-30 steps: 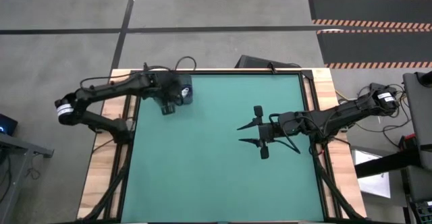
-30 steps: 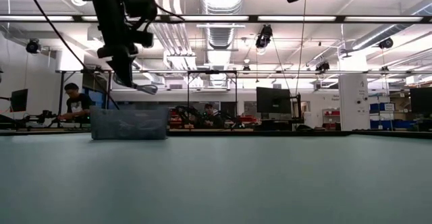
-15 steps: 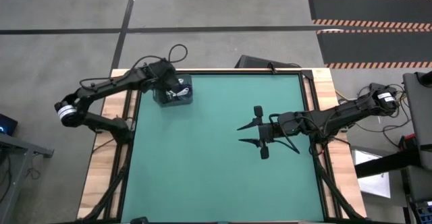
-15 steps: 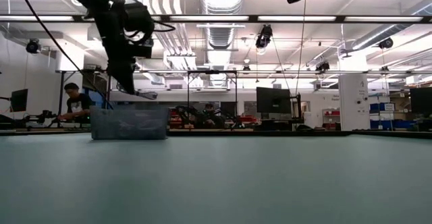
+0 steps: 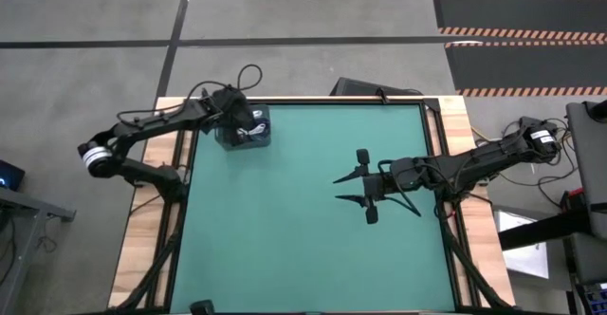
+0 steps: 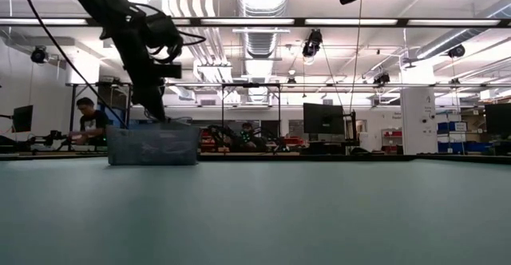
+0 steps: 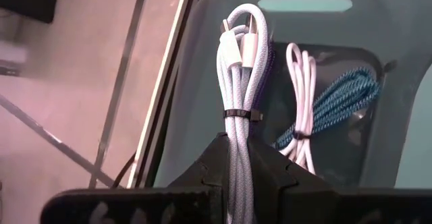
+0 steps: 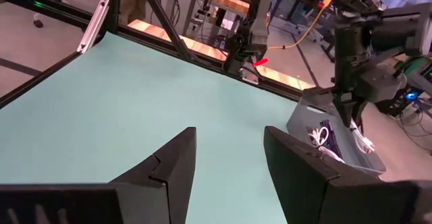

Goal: Pick and place USB-C Cables
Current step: Put the white charger cable into the black bin

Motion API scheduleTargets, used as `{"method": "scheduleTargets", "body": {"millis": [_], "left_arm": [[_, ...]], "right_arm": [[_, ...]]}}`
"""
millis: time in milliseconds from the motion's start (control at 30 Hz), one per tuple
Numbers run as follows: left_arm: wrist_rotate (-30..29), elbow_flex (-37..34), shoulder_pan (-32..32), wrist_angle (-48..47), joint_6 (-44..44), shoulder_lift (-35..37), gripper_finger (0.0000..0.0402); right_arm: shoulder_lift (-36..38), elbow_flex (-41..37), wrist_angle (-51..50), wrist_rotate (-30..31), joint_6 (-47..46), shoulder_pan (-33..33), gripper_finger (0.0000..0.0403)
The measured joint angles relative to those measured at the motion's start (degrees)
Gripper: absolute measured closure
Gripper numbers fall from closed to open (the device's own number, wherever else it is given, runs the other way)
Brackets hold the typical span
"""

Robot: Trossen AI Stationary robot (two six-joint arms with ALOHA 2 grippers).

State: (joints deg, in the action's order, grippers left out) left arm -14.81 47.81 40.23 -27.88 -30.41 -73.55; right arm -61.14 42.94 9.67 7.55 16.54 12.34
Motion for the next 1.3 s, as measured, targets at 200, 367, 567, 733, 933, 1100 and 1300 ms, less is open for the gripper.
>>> {"method": "scheduleTargets", "body": {"millis": [200,367,567,733,933,1100,1300], "left_arm": [[1.4,-1.5,0.2,1.9,0.1,-2.4,0.0385],[1.4,-1.9,0.7,2.4,1.4,-4.8,0.0382],[1.4,-1.9,0.8,3.9,1.6,-6.7,0.0380],[1.4,-1.9,1.1,4.2,2.7,-7.9,0.0379],[1.3,-1.9,1.4,4.6,3.0,-9.0,0.0379],[1.3,-2.0,1.4,4.9,3.0,-9.8,0.0378],[1.3,-2.1,1.4,5.0,3.0,-10.1,0.0378]], "right_arm": [[0.0,0.0,0.0,0.0,0.0,0.0,0.0236],[0.0,0.0,0.0,0.0,0.1,0.0,0.0236],[0.0,0.0,0.0,0.0,0.1,0.0,0.0236],[0.0,0.0,0.0,0.0,0.1,0.0,0.0236],[0.0,0.0,-0.1,0.0,0.0,0.0,0.0236],[0.0,0.0,-0.1,0.0,0.1,0.0,0.0236],[0.0,0.0,-0.2,0.0,0.1,0.0,0.0236]]}}
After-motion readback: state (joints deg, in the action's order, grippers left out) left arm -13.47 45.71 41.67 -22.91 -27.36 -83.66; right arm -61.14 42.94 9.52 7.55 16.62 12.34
